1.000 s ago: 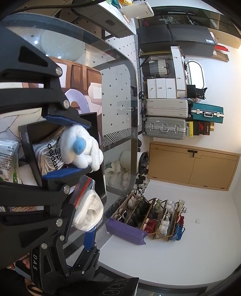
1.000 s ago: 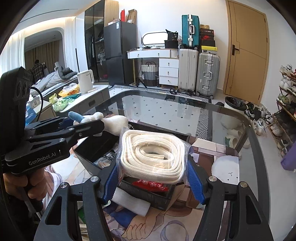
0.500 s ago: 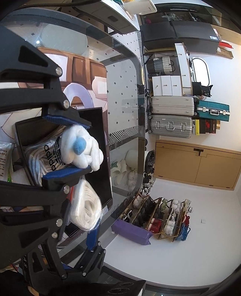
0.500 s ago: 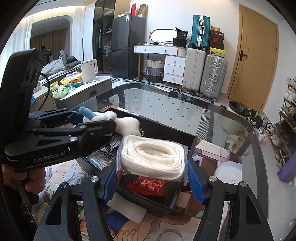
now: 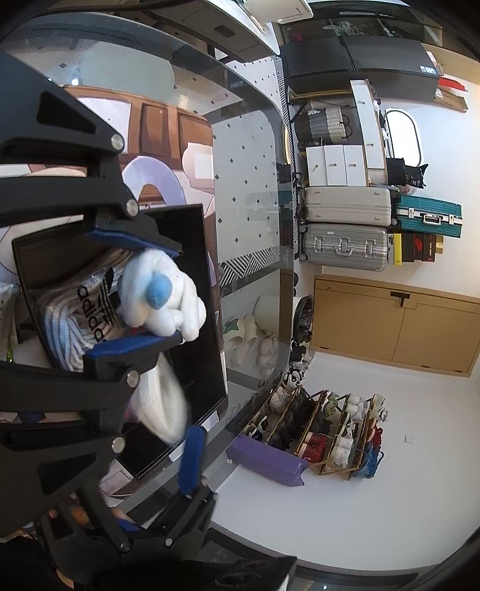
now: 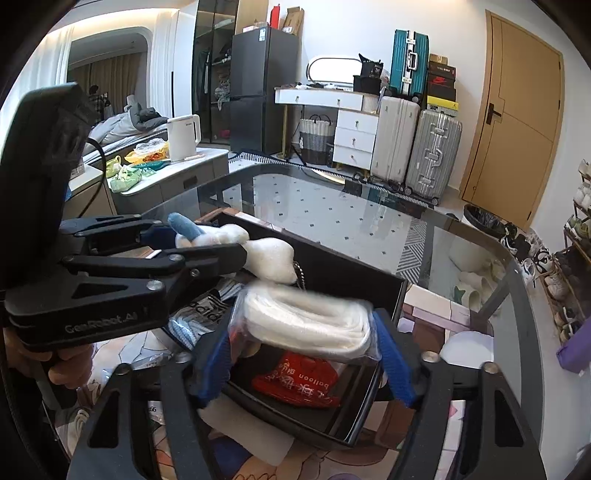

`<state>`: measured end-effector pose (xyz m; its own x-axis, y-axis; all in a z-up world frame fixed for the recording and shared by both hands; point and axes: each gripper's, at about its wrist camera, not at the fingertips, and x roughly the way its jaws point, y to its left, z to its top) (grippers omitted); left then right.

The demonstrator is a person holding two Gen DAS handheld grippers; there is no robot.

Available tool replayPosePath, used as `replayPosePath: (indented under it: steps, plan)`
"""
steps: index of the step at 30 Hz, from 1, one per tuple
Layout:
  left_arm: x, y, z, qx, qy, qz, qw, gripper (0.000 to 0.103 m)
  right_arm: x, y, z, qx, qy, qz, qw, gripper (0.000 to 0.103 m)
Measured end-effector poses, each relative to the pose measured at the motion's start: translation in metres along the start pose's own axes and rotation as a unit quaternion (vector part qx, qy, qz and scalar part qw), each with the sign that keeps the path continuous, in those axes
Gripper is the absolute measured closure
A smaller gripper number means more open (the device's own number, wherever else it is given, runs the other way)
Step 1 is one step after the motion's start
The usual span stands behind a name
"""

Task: Organize soft objects
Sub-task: 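Lower plush toy and rope bag into the black box and release both, then withdraw both tools from the box toward the white cables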

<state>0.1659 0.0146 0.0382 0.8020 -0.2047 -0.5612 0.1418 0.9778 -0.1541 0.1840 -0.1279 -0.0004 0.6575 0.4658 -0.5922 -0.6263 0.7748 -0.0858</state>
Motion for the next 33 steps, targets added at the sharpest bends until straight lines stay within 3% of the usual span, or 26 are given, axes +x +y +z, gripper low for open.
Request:
replayPosePath:
  steps: [3, 9, 11, 14, 16, 21, 25, 33]
  plan:
    - [0.003, -0.002, 0.001, 0.007, 0.007, -0.001, 1.0000, 0.063, -0.007, 0.000, -0.002, -0.003, -0.014, -0.026, 1.000, 0.008]
    - [0.004, -0.006, -0.001, 0.017, 0.015, -0.002, 0.9997, 0.057, -0.019, -0.004, -0.015, 0.017, -0.014, -0.034, 0.999, 0.004]
    - [0.002, -0.007, -0.001, 0.020, 0.015, -0.002, 0.9997, 0.039, -0.023, -0.006, -0.020, 0.026, -0.009, -0.029, 0.999, 0.004]
    - [-0.009, -0.010, -0.001, 0.027, 0.010, 0.005, 0.9996, 0.034, -0.030, -0.005, -0.026, 0.030, -0.008, -0.036, 0.999, 0.004]
    - [-0.018, -0.011, -0.002, 0.027, 0.001, 0.009, 0.9996, 0.019, -0.035, -0.005, -0.031, 0.040, -0.005, -0.034, 0.999, 0.004]
    - [-0.045, -0.006, -0.008, 0.014, -0.023, 0.025, 0.9993, 0.000, -0.047, -0.005, -0.042, 0.070, 0.004, -0.006, 0.998, 0.001]
    - [-0.057, -0.002, -0.018, 0.004, -0.016, 0.048, 0.9987, 0.000, -0.051, 0.003, -0.054, 0.079, 0.016, 0.005, 0.997, 0.001]
    - [-0.072, 0.003, -0.039, -0.008, -0.005, 0.043, 0.9990, 0.000, -0.061, 0.015, -0.076, 0.097, 0.030, 0.028, 0.994, 0.001]
